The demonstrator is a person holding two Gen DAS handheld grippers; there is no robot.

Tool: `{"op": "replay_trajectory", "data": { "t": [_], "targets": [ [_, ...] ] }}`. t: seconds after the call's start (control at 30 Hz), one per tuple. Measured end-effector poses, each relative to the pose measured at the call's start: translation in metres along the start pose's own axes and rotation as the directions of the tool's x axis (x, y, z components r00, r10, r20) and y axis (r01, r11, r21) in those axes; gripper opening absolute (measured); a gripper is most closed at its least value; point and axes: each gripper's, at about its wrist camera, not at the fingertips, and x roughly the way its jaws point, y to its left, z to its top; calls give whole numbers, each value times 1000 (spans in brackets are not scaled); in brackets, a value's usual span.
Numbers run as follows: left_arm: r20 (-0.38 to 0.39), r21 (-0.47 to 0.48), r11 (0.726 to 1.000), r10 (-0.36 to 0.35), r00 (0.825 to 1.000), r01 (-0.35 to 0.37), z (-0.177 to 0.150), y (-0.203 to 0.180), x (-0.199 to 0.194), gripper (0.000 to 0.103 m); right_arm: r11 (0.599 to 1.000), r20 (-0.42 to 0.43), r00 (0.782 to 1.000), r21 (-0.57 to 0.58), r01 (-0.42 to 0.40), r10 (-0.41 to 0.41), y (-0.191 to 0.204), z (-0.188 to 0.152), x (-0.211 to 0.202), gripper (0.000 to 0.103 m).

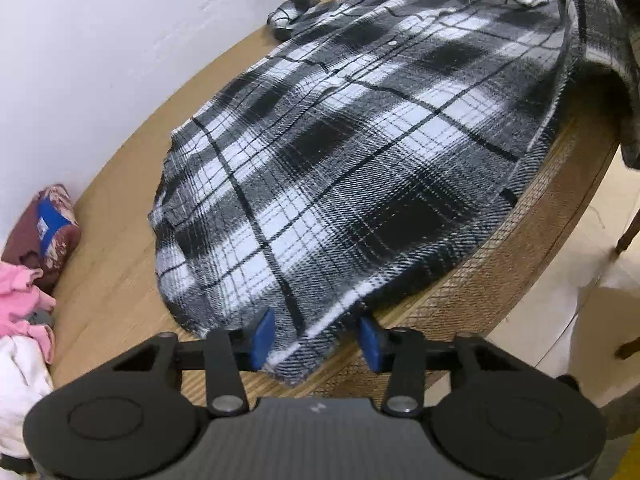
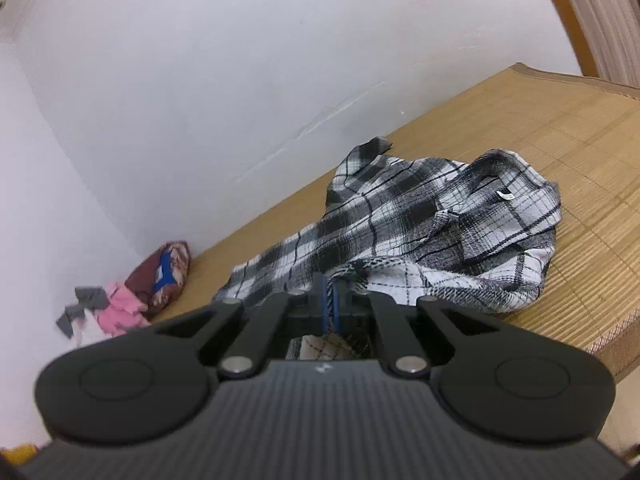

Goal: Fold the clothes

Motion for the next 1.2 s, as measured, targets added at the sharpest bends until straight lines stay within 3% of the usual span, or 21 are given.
{"op": "replay_trajectory", "data": {
  "t": [0.03, 0.17, 0.33, 0.57, 0.67, 0.77, 0.9, 1.1, 1.2],
  "targets": [
    [-11, -26, 1000, -6, 1000, 5, 0, 1, 0, 12, 1000, 3, 1000, 3, 1, -1, 0, 0, -2, 6],
    [-16, -196, 980, -25, 1000, 22, 1, 16, -6, 12, 1000, -1, 1000, 10, 11, -11, -2, -5, -13, 6],
    [-27, -407, 913, -40, 999, 25, 10, 32, -17, 12, 999, 11, 1000, 48, 14, -14, -9, -11, -31, 6],
    [-30, -546, 837, -57, 998, 32, 45, 68, -26, 12, 997, 94, 995, 69, -16, 9, -14, 16, -26, 6],
    [-18, -595, 802, -74, 997, 48, 69, 92, -14, 12, 999, 110, 994, 51, -3, -2, -12, 36, 4, 6],
    [-32, -567, 823, -60, 998, 32, 98, 106, 15, 13, 997, 112, 992, 60, 52, -59, -17, 49, 47, 6],
    [-80, -561, 827, -89, 993, 29, 128, 111, 69, 14, 983, 89, 985, 119, 140, -151, -33, 59, 114, 6],
    [-164, -587, 809, -165, 973, 38, 131, 124, 140, 16, 962, 34, 962, 50, 270, -272, -57, 65, 216, 6],
    [-163, -602, 797, -182, 970, 49, 126, 130, 150, 27, 935, -11, 935, -7, 354, -354, -70, 56, 252, 7]
  ]
}}
